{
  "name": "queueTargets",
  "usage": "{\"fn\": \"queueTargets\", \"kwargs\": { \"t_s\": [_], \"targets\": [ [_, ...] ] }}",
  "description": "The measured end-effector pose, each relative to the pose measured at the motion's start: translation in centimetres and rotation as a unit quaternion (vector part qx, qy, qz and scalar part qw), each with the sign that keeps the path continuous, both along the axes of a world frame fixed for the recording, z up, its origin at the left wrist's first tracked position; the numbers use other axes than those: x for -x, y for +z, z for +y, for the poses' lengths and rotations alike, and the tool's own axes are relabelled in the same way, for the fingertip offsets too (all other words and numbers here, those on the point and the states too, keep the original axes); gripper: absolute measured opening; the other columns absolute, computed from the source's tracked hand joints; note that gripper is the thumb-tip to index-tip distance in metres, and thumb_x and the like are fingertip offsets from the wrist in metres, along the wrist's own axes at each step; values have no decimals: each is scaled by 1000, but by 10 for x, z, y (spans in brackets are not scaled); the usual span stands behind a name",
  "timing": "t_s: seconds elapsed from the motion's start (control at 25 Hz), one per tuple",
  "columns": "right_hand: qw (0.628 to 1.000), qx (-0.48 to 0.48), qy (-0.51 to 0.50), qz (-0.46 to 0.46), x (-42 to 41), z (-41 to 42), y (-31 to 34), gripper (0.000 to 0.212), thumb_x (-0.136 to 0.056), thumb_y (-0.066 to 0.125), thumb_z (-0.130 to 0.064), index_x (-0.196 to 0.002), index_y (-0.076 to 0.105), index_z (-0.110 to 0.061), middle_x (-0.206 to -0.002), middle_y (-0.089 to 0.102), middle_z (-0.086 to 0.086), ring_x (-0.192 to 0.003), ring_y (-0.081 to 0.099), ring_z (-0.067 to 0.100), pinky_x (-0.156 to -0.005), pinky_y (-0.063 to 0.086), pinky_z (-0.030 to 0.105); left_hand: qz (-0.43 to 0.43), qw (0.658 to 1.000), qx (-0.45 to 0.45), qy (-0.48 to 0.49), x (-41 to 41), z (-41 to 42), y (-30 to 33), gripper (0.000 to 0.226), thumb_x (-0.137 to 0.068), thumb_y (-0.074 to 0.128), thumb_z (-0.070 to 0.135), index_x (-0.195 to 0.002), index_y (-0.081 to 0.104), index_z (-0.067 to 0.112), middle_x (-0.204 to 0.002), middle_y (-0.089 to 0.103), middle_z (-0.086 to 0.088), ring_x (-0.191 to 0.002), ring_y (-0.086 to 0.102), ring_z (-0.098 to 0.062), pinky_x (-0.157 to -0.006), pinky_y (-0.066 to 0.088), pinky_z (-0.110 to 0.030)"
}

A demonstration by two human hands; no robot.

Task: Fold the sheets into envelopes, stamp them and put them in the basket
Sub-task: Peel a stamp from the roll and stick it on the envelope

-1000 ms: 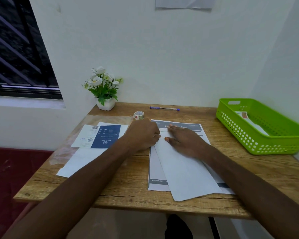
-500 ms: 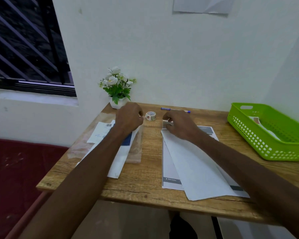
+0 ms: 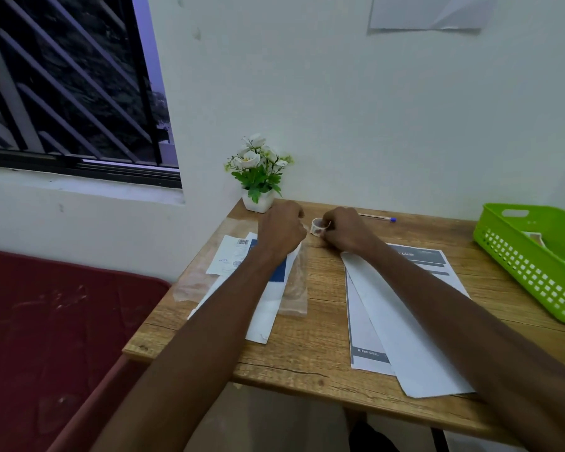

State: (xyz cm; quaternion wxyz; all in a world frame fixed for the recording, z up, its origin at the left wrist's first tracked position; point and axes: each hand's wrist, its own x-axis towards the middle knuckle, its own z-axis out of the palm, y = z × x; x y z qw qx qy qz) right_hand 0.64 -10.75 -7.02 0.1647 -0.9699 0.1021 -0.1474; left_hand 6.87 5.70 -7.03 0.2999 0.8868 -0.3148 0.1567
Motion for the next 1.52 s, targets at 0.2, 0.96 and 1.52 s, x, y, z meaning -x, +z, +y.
{"fn": "queueTargets", "kwargs": {
  "t_s": [0.2,0.96,1.52],
  "targets": [
    [1000,-9,21,13,16,-11,12,21,-65,76,-5,-82,71,-15,-70,61,-7,-69,58,16,-52,36,20,54,993,71,-78,3,0,1,55,-74,68,-4,-123,75,22,-104,76,-2,-93,70,-15,-77,57,-31],
    [993,30,44,-108,25,-6,-8,43,-71,78,-54,-107,74,-32,-93,75,-12,-83,68,9,-72,55,32,139,970,138,-143,1,-2,-7,14,-75,88,10,-87,83,8,-78,76,-2,-74,71,-14,-77,61,-45],
    [978,-8,-12,-210,25,1,-7,16,-73,85,-32,-81,76,-21,-85,64,-6,-67,63,11,-62,47,28,154,968,157,-121,5,-6,-7,18,-80,86,17,-88,79,2,-81,75,-15,-81,72,-36,-74,60,-54]
  ]
}}
